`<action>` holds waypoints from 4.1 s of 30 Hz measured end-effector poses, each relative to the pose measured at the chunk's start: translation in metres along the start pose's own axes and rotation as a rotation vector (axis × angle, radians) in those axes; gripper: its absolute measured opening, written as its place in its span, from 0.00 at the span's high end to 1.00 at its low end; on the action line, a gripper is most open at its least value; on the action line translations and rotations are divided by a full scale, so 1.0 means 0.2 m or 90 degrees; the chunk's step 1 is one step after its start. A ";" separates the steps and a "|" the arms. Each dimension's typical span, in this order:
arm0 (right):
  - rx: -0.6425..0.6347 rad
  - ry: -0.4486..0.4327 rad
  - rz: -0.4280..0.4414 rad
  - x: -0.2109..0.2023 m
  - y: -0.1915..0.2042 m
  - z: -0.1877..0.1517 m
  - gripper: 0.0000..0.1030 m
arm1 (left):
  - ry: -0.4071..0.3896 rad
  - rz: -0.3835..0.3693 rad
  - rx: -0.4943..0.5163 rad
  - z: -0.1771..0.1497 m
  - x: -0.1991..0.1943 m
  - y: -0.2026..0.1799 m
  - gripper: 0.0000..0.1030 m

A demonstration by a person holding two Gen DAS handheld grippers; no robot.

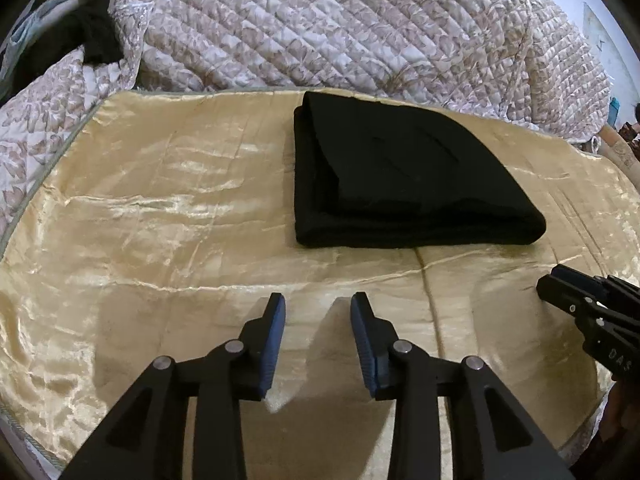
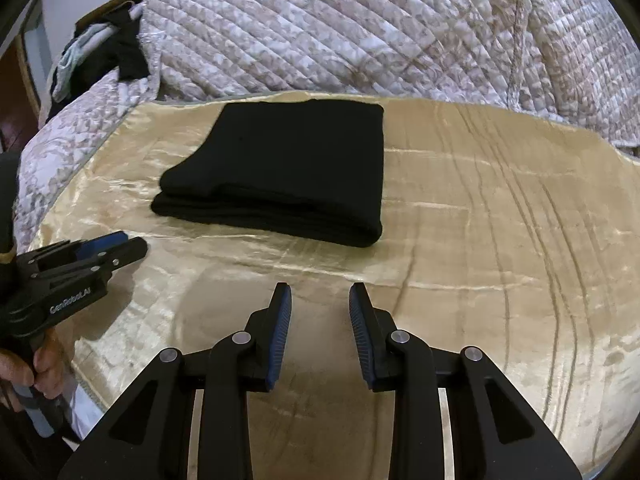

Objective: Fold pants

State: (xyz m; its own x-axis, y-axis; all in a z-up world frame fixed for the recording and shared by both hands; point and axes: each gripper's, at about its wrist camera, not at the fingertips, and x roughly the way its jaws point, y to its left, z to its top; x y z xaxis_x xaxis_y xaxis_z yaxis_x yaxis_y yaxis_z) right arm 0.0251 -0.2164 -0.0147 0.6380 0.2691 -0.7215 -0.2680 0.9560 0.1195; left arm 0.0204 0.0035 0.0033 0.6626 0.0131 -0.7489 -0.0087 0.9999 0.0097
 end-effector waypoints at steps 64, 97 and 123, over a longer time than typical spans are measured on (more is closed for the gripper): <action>-0.029 -0.012 -0.009 0.08 0.03 0.01 0.41 | -0.003 0.015 -0.007 0.01 0.07 0.04 0.35; -0.029 -0.013 -0.010 0.09 0.03 0.01 0.41 | -0.001 0.016 -0.007 0.00 0.06 0.03 0.34; -0.029 -0.014 -0.010 0.09 0.04 0.00 0.41 | 0.000 0.018 -0.002 0.00 0.07 0.03 0.33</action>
State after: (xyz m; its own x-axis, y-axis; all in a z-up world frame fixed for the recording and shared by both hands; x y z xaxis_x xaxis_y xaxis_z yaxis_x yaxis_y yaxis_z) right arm 0.0348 -0.2045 -0.0259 0.6577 0.2567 -0.7082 -0.2899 0.9540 0.0765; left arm 0.0298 0.0095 -0.0059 0.6625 0.0411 -0.7479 -0.0298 0.9991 0.0286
